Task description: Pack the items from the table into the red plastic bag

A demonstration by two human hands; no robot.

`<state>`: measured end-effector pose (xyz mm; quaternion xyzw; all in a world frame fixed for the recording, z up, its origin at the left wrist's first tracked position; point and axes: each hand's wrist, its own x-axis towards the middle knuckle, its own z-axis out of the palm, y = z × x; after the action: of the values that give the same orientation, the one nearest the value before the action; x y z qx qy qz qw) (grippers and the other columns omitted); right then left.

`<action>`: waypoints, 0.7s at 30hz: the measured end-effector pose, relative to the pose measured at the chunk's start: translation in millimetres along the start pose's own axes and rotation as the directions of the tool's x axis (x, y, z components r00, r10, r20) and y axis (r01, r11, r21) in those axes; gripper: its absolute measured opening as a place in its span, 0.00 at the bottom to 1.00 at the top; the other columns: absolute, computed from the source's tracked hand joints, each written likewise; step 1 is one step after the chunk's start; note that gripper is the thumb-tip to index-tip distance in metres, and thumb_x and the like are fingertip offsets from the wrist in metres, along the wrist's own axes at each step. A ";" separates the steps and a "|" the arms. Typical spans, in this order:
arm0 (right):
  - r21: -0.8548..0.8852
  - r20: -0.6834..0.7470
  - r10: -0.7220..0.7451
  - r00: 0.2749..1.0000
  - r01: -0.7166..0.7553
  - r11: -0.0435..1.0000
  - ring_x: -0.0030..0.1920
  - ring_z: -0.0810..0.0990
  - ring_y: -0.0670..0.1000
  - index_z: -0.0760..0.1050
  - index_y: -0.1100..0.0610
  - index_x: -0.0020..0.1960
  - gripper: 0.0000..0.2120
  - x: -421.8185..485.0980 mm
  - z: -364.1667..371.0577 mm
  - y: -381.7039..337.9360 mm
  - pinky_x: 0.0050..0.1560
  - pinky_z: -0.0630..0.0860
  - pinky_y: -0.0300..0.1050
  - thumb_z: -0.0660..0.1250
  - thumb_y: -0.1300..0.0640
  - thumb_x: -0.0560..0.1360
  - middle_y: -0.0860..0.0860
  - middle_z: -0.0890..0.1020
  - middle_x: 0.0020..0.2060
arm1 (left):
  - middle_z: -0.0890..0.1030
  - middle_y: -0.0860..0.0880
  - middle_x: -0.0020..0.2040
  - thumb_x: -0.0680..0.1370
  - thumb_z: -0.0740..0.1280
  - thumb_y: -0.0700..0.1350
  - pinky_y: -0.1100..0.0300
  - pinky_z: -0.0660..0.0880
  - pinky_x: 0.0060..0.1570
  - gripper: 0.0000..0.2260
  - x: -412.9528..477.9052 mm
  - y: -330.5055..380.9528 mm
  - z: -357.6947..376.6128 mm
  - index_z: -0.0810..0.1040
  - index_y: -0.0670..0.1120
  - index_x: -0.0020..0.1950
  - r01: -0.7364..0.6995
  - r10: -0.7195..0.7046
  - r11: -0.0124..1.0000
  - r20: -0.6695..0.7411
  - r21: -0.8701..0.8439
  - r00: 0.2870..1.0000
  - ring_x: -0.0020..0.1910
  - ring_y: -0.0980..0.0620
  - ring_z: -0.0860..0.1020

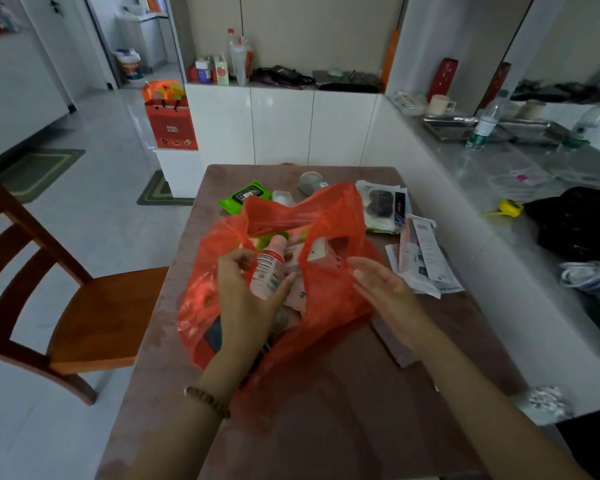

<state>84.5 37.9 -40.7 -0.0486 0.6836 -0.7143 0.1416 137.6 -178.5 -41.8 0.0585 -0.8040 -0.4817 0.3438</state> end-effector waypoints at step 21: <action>-0.434 -0.523 0.036 0.852 -0.302 0.849 0.65 0.69 0.52 0.64 0.54 0.71 0.44 -149.4 -279.6 134.1 0.66 0.70 0.52 0.80 0.55 0.60 0.51 0.67 0.63 | 0.78 0.49 0.51 0.78 0.65 0.48 0.58 0.74 0.50 0.11 -188.4 47.5 240.4 0.75 0.43 0.56 0.358 -0.342 0.918 0.804 0.174 0.486 0.48 0.56 0.75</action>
<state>171.9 343.9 -172.0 0.1636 0.8595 -0.4842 0.0083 145.0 103.2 -168.7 -0.0132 -0.8368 -0.5189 -0.1743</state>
